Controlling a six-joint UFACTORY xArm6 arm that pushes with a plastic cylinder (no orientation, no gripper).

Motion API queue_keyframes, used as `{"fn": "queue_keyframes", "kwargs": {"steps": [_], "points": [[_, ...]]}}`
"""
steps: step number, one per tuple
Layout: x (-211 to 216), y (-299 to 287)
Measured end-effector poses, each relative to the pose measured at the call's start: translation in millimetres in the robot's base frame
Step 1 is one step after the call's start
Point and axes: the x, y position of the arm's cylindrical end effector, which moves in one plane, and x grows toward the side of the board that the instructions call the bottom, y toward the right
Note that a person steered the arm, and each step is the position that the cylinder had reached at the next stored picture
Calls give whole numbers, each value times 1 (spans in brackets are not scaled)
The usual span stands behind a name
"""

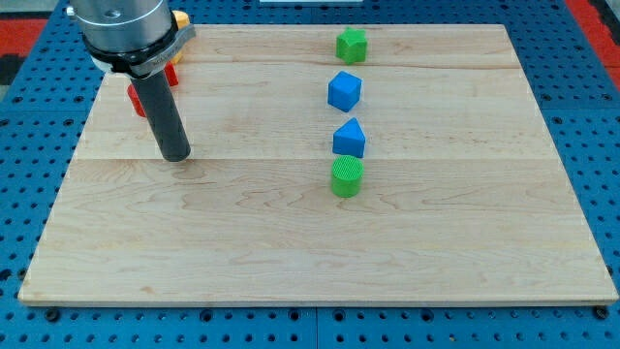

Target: Move your arm left to the red circle

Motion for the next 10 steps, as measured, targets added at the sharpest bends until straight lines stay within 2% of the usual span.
{"fn": "queue_keyframes", "kwargs": {"steps": [3,4,5,6,10], "points": [[23,-1],[33,-31],[14,-103],[-37,-144],[-70,-143]]}}
